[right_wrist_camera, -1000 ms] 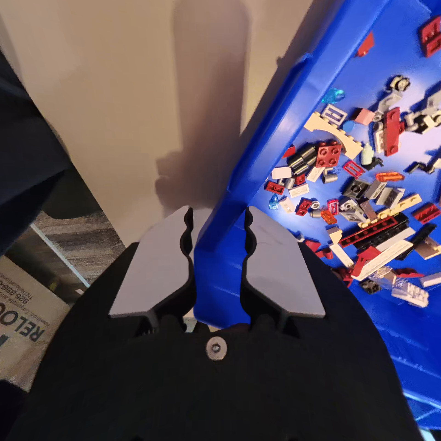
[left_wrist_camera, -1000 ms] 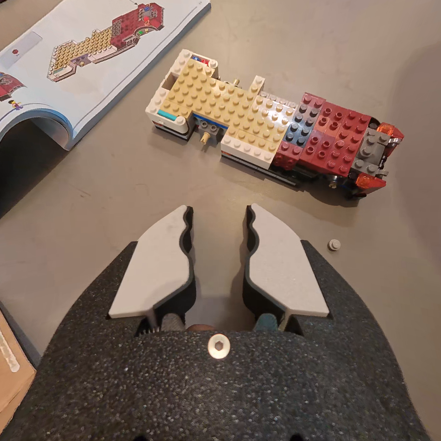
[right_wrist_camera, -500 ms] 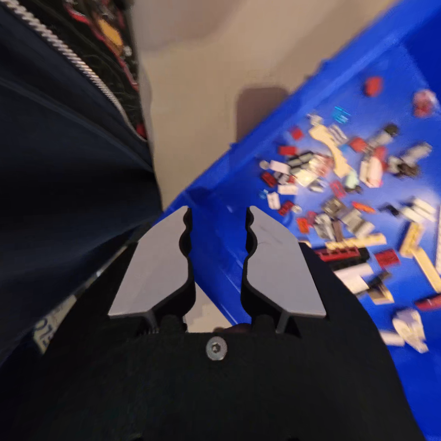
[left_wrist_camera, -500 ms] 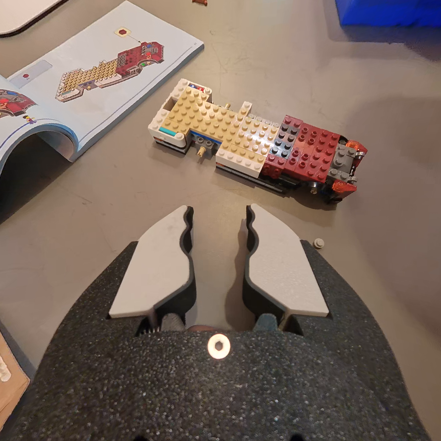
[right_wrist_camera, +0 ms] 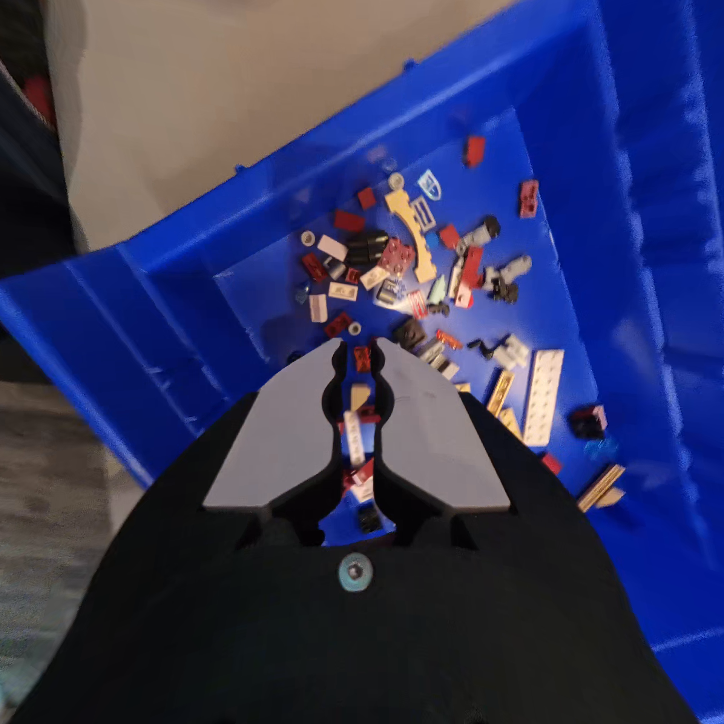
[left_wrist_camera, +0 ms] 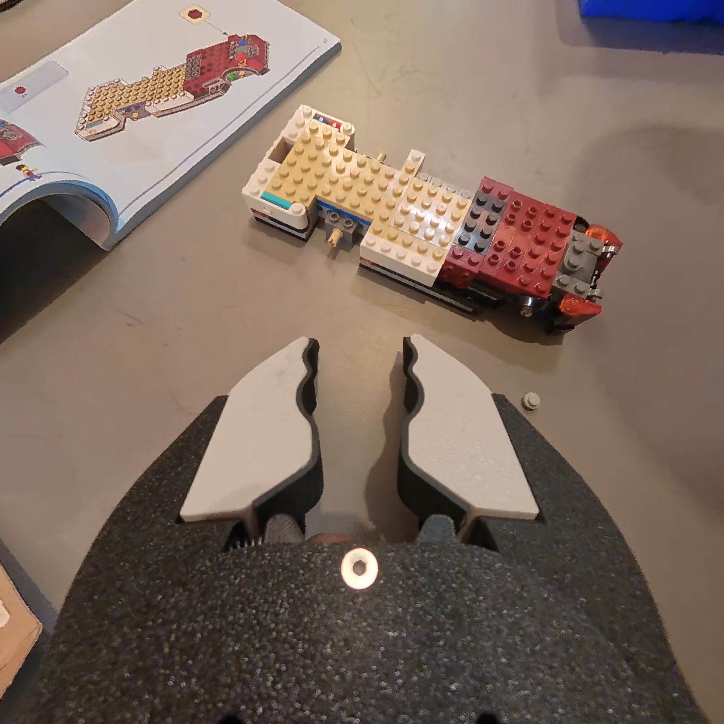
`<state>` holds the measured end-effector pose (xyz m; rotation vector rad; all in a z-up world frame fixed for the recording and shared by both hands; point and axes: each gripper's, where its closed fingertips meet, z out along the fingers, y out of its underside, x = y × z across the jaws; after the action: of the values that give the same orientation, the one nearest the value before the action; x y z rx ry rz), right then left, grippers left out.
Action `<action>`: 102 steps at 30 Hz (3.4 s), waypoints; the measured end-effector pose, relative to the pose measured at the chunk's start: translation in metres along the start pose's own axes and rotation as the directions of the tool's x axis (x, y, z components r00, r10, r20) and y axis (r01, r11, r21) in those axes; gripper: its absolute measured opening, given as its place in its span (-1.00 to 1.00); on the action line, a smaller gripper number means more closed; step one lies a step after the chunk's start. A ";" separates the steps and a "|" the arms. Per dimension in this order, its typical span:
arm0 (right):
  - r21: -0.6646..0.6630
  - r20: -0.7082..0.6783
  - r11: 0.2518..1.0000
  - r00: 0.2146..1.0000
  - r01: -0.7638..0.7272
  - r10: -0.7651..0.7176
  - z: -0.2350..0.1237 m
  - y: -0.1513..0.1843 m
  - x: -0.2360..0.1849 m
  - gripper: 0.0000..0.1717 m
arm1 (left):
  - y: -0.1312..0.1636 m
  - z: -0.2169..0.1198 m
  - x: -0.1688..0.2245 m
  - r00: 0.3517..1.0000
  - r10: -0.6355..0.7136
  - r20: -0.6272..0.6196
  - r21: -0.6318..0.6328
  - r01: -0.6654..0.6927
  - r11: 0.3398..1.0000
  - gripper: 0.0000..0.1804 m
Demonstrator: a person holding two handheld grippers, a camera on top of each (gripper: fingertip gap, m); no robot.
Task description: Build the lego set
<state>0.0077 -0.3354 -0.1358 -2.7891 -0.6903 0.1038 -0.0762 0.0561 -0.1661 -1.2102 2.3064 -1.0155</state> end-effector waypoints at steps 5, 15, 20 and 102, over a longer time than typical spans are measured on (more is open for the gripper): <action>-0.023 0.069 0.980 0.978 0.200 -0.198 0.026 0.008 -0.002 -0.86 | 0.000 0.000 -0.003 1.000 -0.013 0.018 0.001 0.013 1.000 -0.53; 0.015 0.116 0.986 0.979 0.169 -0.169 0.035 0.011 -0.005 -0.86 | -0.001 -0.002 -0.004 0.999 -0.043 -0.005 0.018 0.043 0.999 -0.54; 0.002 0.114 0.989 0.982 0.150 -0.149 0.036 0.012 -0.004 -0.89 | -0.003 -0.004 -0.004 0.999 -0.048 -0.009 0.035 0.048 0.998 -0.55; 0.065 -0.116 0.789 0.780 -0.611 0.615 0.033 -0.025 0.023 -0.91 | 0.008 0.002 -0.005 0.999 -0.037 0.024 -0.048 0.038 0.998 -0.61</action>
<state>0.0125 -0.2949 -0.1612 -2.8448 0.2801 0.0479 -0.0766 0.0618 -0.1733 -1.2816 2.3107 -0.9583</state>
